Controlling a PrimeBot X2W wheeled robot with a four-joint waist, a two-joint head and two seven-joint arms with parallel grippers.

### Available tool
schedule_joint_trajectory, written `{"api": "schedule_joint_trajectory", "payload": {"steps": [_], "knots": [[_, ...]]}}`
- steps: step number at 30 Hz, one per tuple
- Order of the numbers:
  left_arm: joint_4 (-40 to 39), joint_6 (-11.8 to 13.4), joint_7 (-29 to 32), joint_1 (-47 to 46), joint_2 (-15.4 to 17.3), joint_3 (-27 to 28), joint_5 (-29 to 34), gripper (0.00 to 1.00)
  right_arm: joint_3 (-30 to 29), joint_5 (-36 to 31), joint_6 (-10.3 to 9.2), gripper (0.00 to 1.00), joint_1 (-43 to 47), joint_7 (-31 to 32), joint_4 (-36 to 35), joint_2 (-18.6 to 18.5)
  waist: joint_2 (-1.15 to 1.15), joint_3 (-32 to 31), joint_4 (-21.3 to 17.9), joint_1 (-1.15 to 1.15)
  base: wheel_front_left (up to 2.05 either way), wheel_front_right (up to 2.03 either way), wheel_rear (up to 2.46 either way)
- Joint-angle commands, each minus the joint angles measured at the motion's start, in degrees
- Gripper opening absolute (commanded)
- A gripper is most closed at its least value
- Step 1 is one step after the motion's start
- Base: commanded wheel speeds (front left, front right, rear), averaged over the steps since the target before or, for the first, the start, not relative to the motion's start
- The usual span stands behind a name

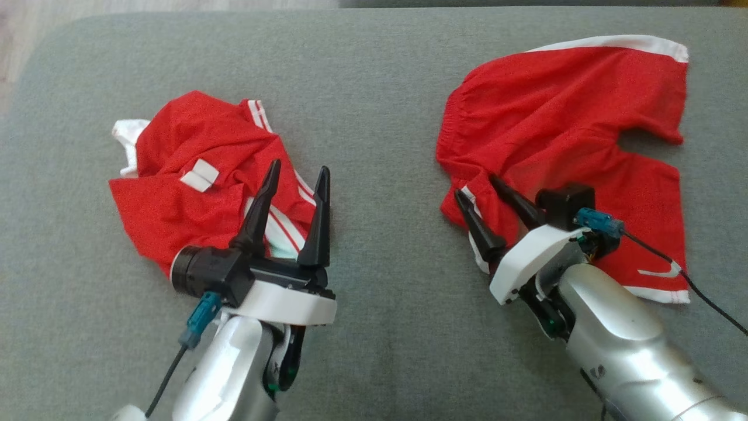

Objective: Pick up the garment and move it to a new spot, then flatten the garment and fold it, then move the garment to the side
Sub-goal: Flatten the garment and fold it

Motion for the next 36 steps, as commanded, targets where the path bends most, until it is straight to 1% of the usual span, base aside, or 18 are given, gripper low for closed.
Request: {"api": "schedule_joint_trajectory", "payload": {"steps": [1, 6, 10, 12, 14, 16, 21, 23, 25, 27, 31, 36], "knots": [[-1.69, 0.12, -0.46, -1.33, 0.25, 1.85, 0.48, 1.0, -0.36, -1.43, -0.04, 1.0, -1.18, -1.4, -0.68, 0.92, 0.0, -0.36, -0.68, 0.0, 0.0, 0.0, 0.0], [-1.43, -0.04, -0.46, -1.04, 0.46, 2.4, 0.38, 1.0, -3.09, -3.29, -0.04, 1.0, -0.77, -3.12, -1.48, 1.36, 0.0, -1.44, -2.44, 0.0, 0.0, 0.0, 0.0], [-1.47, -0.09, -0.46, -0.59, 0.67, 3.18, 0.25, 1.0, -8.23, -6.22, -0.04, 1.0, 0.71, -4.32, -6.06, 0.65, 0.0, -2.58, -4.84, 0.0, 0.0, 0.0, 0.0], [-1.47, -0.19, -0.46, -0.36, 0.74, 3.47, 0.22, 1.0, -12.57, -8.71, -0.04, 1.0, 2.44, -4.55, -9.41, -0.01, 0.0, -3.14, -6.04, 0.0, 0.0, 0.0, 0.0], [-1.5, -0.24, -0.46, -0.13, 0.84, 3.76, 0.24, 1.0, -18.83, -11.35, -0.04, 1.0, 5.2, -4.6, -14.09, 0.31, 0.0, -3.58, -7.28, 0.0, 0.0, 0.0, 0.0], [-1.51, -0.34, -0.46, 0.04, 0.92, 3.95, 0.29, 1.0, -23.96, -15.61, -0.04, 1.0, 8.97, -4.61, -18.62, 0.91, 0.0, -3.88, -8.35, 0.0, 0.0, 0.0, 0.0], [-1.37, -0.45, -0.46, 0.35, 1.01, 4.38, 0.42, 1.0, -36.56, -24.5, -0.04, 1.0, 18.44, -4.63, -26.91, 4.63, 0.0, -4.43, -10.33, 0.0, 0.0, 0.0, 0.0], [-1.23, -0.59, -0.46, 0.37, 1.0, 4.42, 0.45, 1.0, -40.54, -25.96, -0.04, 1.0, 21.93, -4.63, -29.09, 6.23, 0.0, -4.47, -10.77, 0.0, 0.0, 0.0, 0.0], [-1.09, -0.7, -0.46, 0.32, 0.98, 4.38, 0.53, 1.0, -42.25, -27.08, -0.04, 1.0, 24.99, -4.63, -30.23, 7.06, 0.0, -4.44, -11.12, 0.0, 0.0, 0.0, 0.0], [-0.86, -0.84, -0.46, 0.21, 0.97, 4.27, 0.65, 1.0, -42.72, -27.9, -0.04, 1.0, 27.49, -4.64, -30.73, 7.49, 0.0, -4.29, -11.54, 0.0, 0.0, 0.0, 0.0], [-0.78, -0.92, -0.46, -0.02, 1.21, 4.47, 0.78, 1.0, -42.37, -26.23, -0.04, 1.0, 27.55, -4.64, -31.03, 7.58, 0.0, -3.92, -12.03, 0.0, 0.0, 0.0, 0.0], [-0.68, -0.97, -0.46, -0.19, 1.31, 4.45, 0.94, 1.0, -42.38, -26.63, -0.04, 1.0, 27.61, -4.64, -29.78, 7.59, 0.0, -3.71, -12.21, 0.0, 0.0, 0.0, 0.0]]}}
